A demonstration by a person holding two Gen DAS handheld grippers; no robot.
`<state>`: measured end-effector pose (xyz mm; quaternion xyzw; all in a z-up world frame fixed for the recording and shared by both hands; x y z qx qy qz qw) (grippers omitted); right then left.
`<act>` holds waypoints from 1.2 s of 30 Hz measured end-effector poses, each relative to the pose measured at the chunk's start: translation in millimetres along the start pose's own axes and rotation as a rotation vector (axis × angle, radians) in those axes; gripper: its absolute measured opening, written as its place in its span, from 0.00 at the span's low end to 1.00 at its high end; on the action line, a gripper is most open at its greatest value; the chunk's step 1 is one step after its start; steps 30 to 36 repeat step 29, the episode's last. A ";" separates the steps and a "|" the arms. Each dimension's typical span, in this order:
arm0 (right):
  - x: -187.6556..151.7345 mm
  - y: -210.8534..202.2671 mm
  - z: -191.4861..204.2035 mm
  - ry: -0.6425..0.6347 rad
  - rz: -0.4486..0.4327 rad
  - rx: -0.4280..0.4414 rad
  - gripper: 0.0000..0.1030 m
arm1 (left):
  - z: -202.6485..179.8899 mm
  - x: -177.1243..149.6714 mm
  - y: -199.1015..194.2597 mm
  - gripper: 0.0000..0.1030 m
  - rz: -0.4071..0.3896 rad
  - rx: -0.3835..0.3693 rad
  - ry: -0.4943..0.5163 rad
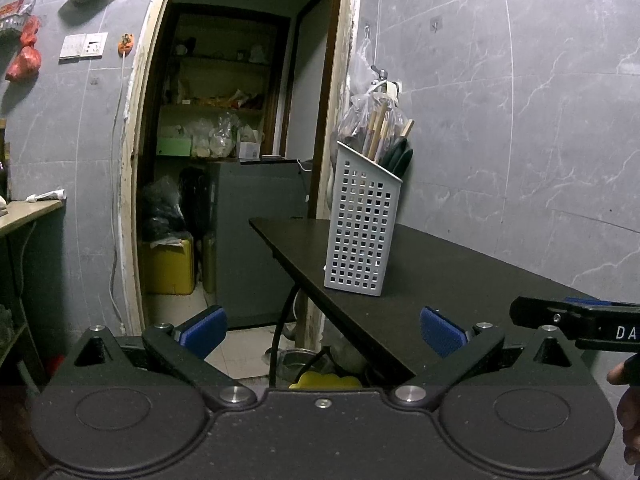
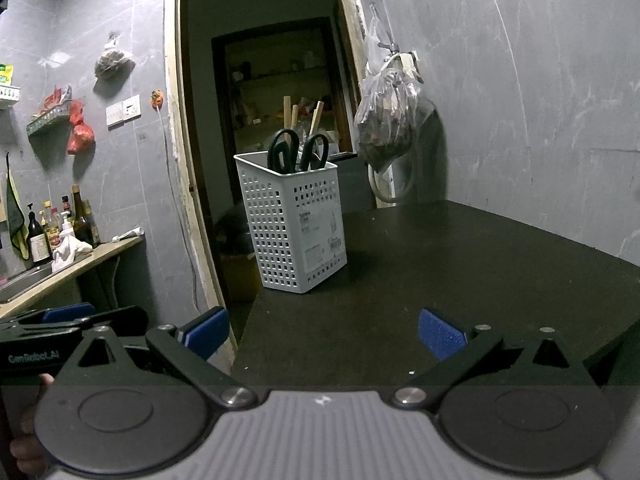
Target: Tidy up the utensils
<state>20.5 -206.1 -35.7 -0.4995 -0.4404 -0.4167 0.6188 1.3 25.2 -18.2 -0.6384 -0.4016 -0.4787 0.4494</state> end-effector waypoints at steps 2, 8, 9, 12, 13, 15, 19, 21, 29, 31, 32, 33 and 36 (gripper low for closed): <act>0.3 0.6 0.1 0.000 0.001 0.000 1.00 | -0.3 -0.2 1.1 0.99 0.004 0.003 0.003; -0.3 1.4 0.0 -0.002 0.003 0.003 1.00 | 0.6 0.0 1.8 0.99 0.016 0.016 0.001; -0.3 1.3 0.0 -0.002 0.003 0.003 1.00 | 0.1 1.0 3.0 0.99 0.018 0.018 0.000; -0.4 1.2 0.2 -0.002 0.003 0.003 1.00 | 0.7 1.2 3.1 0.99 0.020 0.022 -0.002; -0.3 1.1 0.3 -0.002 0.003 0.003 1.00 | 0.9 1.1 2.8 0.99 0.020 0.021 -0.003; -0.3 1.1 0.3 -0.002 0.003 0.003 1.00 | 0.4 0.9 3.1 0.99 0.021 0.021 -0.002; -0.3 1.0 0.6 -0.002 0.003 0.003 1.00 | 0.6 0.4 2.7 0.99 0.022 0.013 0.001; -0.4 1.0 0.6 -0.002 0.003 0.002 1.00 | 0.5 0.5 3.2 0.99 0.024 0.009 0.001; -2.4 2.2 -0.2 -0.003 0.006 0.004 1.00 | 1.3 1.1 6.0 0.99 0.033 0.007 0.001; -2.4 2.2 -0.2 -0.003 0.006 0.004 1.00 | 1.3 1.1 6.0 0.99 0.033 0.007 0.001; -2.4 2.2 -0.2 -0.003 0.006 0.004 1.00 | 1.3 1.1 6.0 0.99 0.033 0.007 0.001; -2.4 2.2 -0.2 -0.003 0.006 0.004 1.00 | 1.3 1.1 6.0 0.99 0.033 0.007 0.001; -2.4 2.2 -0.2 -0.003 0.006 0.004 1.00 | 1.3 1.1 6.0 0.99 0.033 0.007 0.001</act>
Point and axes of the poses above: each gripper's, at about its wrist camera, not at the fingertips, and y roughly the way its jaws point, z to its left, x to its top, the point moved 4 cm from there along y, roughly the way its jaws point, and after that the axes turned 14 degrees about -x, right-handed, at the moved point
